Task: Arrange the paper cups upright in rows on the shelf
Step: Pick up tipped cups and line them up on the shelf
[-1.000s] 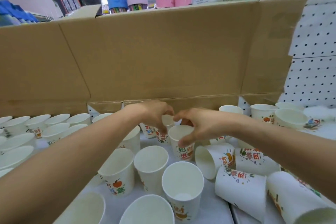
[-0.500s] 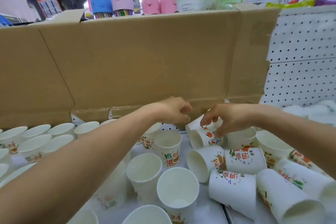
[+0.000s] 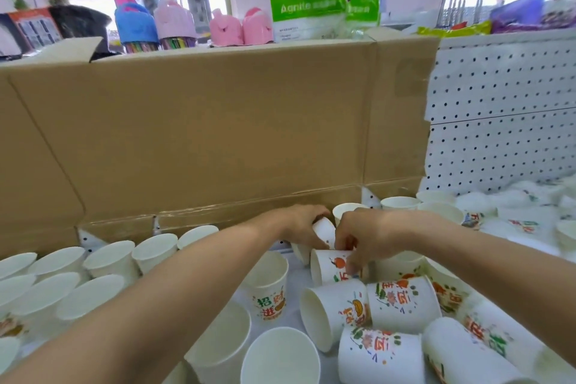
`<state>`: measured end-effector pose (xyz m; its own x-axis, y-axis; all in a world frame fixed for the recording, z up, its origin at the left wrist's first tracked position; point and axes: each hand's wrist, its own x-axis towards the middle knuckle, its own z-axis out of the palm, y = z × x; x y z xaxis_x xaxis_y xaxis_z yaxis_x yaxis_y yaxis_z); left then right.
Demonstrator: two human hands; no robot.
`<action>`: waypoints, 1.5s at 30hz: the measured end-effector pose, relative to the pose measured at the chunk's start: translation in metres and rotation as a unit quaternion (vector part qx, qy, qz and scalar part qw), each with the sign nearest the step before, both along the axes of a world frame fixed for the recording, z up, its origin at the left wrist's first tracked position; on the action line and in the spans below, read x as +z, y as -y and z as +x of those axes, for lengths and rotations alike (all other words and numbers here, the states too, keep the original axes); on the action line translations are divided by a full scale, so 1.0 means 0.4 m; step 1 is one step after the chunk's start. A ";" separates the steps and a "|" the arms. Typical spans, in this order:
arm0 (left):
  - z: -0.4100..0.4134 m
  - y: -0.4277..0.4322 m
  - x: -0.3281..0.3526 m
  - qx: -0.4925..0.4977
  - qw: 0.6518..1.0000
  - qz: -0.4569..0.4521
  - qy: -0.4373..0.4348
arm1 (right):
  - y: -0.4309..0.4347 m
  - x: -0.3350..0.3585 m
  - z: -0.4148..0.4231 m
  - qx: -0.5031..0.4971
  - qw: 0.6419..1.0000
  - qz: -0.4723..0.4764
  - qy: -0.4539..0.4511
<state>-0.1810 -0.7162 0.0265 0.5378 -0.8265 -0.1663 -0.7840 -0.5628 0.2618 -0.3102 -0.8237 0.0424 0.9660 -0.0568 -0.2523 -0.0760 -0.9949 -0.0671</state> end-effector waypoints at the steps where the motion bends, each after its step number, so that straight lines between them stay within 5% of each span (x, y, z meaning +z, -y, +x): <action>1: 0.008 -0.013 0.002 -0.002 1.000 0.009 0.015 | -0.003 0.001 0.003 0.002 1.000 0.004 -0.003; 10: 0.044 -0.136 0.063 0.029 0.997 -0.057 0.047 | -0.060 -0.007 0.057 0.061 0.997 0.041 0.031; 17: 0.063 -0.216 0.060 0.020 0.990 0.026 0.138 | -0.082 -0.011 0.065 0.122 0.992 0.007 0.024; 27: 0.051 -0.241 0.077 0.025 0.987 0.034 0.156 | -0.042 0.041 0.059 0.021 0.981 -0.084 0.175; 31: 0.017 -0.254 0.087 0.025 0.985 0.021 0.172 | -0.045 0.005 0.063 0.025 0.983 -0.080 0.164; 35: -0.053 -0.261 0.095 0.022 0.970 -0.081 0.228 | -0.055 0.006 0.040 0.006 0.983 -0.079 0.164; 38: -0.142 -0.265 0.097 -0.052 0.981 -0.134 0.132 | -0.053 0.033 -0.017 0.001 0.978 -0.034 0.205; 45: -0.207 -0.217 0.049 -0.080 0.974 0.090 0.192 | -0.032 0.066 -0.198 -0.035 0.995 0.028 0.085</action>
